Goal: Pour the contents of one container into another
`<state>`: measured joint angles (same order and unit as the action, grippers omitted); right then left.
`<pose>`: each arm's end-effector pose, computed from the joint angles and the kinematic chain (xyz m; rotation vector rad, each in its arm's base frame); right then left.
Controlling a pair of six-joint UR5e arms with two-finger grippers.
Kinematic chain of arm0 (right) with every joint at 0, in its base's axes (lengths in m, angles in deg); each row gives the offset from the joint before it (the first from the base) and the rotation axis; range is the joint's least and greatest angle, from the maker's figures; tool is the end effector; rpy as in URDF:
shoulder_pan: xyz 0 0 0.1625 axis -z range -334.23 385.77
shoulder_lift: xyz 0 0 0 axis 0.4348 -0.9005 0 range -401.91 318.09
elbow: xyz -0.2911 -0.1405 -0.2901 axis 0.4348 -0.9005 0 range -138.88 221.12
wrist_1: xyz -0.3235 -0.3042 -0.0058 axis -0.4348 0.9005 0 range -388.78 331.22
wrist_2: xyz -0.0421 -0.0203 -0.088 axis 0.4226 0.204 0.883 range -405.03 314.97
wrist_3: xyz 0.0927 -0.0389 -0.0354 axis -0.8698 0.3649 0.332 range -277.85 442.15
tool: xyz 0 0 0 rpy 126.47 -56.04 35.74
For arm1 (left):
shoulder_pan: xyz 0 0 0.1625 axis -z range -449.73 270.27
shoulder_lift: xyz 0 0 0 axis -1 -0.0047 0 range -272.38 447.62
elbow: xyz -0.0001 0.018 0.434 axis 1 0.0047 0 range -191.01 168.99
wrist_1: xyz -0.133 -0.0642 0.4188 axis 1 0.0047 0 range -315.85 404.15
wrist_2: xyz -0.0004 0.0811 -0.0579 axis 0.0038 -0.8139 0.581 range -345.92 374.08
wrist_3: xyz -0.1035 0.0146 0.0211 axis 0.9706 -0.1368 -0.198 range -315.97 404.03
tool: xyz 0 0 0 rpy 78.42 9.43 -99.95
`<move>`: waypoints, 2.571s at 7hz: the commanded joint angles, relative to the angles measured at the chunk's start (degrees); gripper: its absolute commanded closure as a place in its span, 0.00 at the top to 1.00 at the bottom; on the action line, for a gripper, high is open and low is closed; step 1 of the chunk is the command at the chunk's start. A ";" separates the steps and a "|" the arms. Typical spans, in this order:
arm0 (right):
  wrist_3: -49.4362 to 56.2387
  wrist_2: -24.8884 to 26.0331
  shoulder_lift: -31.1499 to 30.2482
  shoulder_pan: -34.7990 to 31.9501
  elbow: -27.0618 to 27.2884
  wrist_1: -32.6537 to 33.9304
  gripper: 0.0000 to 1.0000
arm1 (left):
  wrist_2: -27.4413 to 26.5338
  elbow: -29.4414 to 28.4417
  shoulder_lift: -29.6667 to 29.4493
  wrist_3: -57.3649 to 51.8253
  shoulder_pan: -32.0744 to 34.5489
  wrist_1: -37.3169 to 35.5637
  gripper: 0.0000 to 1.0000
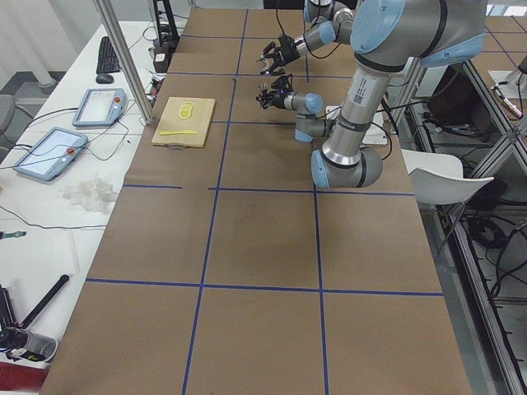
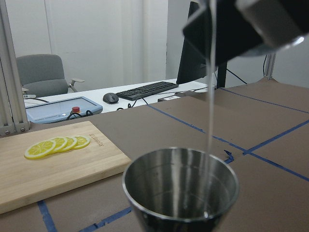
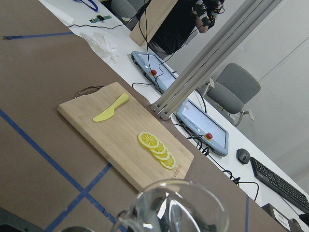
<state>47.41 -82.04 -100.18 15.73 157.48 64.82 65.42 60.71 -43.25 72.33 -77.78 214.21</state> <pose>-0.5158 -0.3130 0.1285 1.1850 -0.2796 -0.2507 0.6775 -0.3478 0.2127 1.3827 1.0607 0.0309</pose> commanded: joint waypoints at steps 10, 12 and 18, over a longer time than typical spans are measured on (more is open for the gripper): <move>5.28 0.54 -0.17 -0.94 -0.08 0.09 0.00 | -0.10 0.09 -0.44 -0.26 -0.09 -0.16 0.00; 7.39 0.63 -0.18 -0.94 -0.08 0.09 0.00 | -0.01 0.09 -0.44 -0.26 -0.09 -0.16 0.00; 7.23 0.54 -0.09 -1.12 0.62 -0.70 0.00 | -0.10 0.17 -0.44 -0.26 -0.09 -0.16 0.00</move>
<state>55.22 -81.41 -100.28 14.67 157.73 64.40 65.38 60.83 -43.68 72.07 -77.87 214.04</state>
